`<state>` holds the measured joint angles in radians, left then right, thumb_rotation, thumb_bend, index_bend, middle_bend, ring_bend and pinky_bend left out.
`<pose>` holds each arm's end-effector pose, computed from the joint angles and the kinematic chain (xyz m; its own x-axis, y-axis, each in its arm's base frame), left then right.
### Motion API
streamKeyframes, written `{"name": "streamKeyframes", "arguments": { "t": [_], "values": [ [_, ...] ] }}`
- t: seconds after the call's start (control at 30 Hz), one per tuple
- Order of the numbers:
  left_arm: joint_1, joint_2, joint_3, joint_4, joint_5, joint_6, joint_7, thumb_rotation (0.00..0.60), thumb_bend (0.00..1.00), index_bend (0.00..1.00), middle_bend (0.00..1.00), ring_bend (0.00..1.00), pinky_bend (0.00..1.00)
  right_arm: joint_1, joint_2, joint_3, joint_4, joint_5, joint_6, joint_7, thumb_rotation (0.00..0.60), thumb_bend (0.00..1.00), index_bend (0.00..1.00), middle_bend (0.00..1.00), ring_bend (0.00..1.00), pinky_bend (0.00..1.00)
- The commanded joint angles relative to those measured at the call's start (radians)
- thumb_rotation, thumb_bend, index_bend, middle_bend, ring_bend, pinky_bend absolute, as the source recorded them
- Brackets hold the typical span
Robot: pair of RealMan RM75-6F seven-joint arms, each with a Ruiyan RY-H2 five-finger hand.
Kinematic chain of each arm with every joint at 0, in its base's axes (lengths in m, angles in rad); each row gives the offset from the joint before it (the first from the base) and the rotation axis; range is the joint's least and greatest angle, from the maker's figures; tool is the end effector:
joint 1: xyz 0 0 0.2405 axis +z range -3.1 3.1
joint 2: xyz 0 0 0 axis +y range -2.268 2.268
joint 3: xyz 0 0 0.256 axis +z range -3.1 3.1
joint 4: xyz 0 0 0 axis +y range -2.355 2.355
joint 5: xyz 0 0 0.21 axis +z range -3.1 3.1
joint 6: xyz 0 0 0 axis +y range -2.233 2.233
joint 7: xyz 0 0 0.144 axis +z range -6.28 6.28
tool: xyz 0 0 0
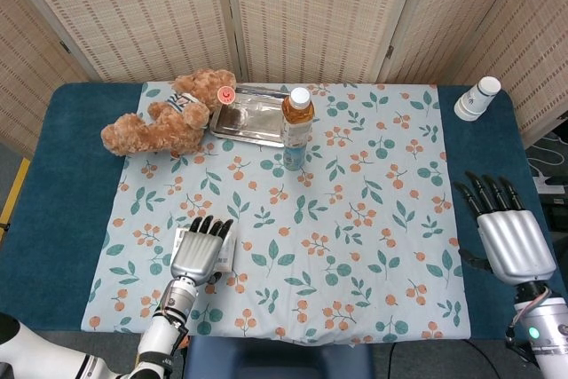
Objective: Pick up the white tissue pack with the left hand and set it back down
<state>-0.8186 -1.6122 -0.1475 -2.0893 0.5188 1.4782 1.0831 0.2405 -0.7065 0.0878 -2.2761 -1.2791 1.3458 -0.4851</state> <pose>-0.0874 0.2513 -0.0122 0.5642 0.4089 0.7173 0.8236 -0.2177 -0.5238 -0.1917 -0.2039 0.2107 0.5825 -0.1065 0.8059 -0.8128 -0.0607 0.5794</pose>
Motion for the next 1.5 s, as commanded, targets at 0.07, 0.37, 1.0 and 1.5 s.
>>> {"name": "streamKeyframes", "arguments": {
  "t": [0.07,0.37,1.0,1.5],
  "values": [
    [-0.01,0.002,-0.007,0.002,-0.029,-0.007,0.003,0.6,0.21,0.03,0.11,0.0,0.06,0.002,-0.001,-0.001,0.0,0.003,-0.004,-0.003,0.6,0.12,0.1,0.0,0.0,0.0],
    [-0.029,-0.02,-0.008,0.039,-0.051,-0.022,-0.002,0.6,0.21,0.04,0.11,0.0,0.06,0.003,0.002,0.002,0.0,0.011,-0.003,0.001,0.6,0.12,0.1,0.0,0.0,0.0],
    [-0.065,-0.064,-0.001,0.14,-0.096,-0.043,0.018,0.6,0.25,0.27,0.31,0.05,0.07,0.008,0.017,0.006,0.002,0.023,-0.014,0.025,0.6,0.12,0.1,0.0,0.0,0.0],
    [0.023,-0.102,-0.102,0.161,0.3,0.014,-0.424,0.6,0.28,0.38,0.44,0.17,0.09,0.015,0.014,0.005,0.008,0.035,-0.031,0.029,0.6,0.12,0.1,0.0,0.0,0.0]
  ]
}}
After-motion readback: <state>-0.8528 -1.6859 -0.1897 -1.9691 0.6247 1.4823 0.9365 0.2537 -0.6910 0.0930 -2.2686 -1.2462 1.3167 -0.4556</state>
